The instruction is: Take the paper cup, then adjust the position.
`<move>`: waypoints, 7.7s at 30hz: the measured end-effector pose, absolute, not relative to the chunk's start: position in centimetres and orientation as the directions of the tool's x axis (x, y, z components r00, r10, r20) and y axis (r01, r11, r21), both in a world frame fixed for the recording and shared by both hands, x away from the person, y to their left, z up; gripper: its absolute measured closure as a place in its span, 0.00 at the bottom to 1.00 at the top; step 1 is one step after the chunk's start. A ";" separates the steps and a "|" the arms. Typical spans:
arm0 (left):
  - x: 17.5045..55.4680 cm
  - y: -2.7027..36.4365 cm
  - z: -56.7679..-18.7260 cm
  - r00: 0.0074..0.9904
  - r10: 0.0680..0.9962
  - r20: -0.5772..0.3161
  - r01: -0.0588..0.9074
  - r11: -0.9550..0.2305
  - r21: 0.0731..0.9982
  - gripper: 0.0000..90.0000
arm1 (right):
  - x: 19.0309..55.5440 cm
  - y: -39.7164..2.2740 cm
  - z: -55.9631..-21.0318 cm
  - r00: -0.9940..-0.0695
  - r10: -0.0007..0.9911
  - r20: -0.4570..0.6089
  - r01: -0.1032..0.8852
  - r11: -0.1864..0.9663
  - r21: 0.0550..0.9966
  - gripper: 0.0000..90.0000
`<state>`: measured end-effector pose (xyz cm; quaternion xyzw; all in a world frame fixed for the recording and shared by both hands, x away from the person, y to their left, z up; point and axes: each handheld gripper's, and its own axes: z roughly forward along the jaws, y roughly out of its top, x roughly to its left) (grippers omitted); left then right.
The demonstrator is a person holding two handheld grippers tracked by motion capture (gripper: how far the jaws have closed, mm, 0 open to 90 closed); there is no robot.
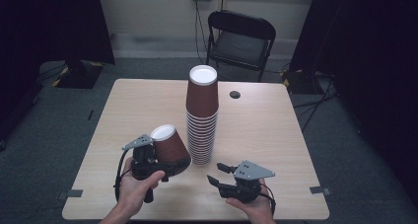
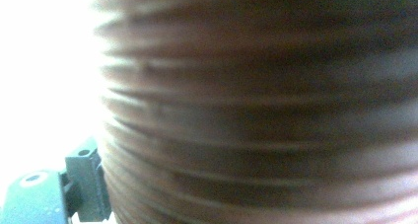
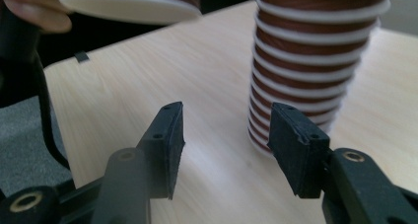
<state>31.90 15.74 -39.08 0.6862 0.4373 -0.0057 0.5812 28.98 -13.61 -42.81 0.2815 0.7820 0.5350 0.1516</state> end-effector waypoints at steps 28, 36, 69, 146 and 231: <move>31.3 14.4 -37.4 0.616 0.402 -0.677 0.680 0.163 0.715 0.13 | 29.6 -8.8 -40.2 -0.825 0.562 -0.063 -0.022 0.080 0.997 0.70; 30.9 14.1 -37.2 0.611 0.362 -0.704 0.702 0.163 0.694 0.13 | 30.3 -7.9 -39.5 -0.825 0.554 -0.112 -0.093 0.062 0.994 0.72; 31.9 15.0 -37.1 0.663 0.340 -0.667 0.606 0.278 0.745 0.08 | 30.5 -7.9 -39.2 -0.791 0.603 -0.102 -0.115 0.018 0.993 0.96; 32.1 16.0 -39.5 0.850 0.490 -0.192 0.317 -0.185 0.930 0.17 | 32.4 -14.5 -41.4 -0.816 0.533 0.225 0.433 0.303 0.849 0.96; 29.7 7.5 -42.1 0.971 0.130 0.203 -0.099 -0.550 0.829 0.10 | 35.9 -11.0 -40.8 -0.760 0.481 0.436 0.648 0.617 0.447 0.79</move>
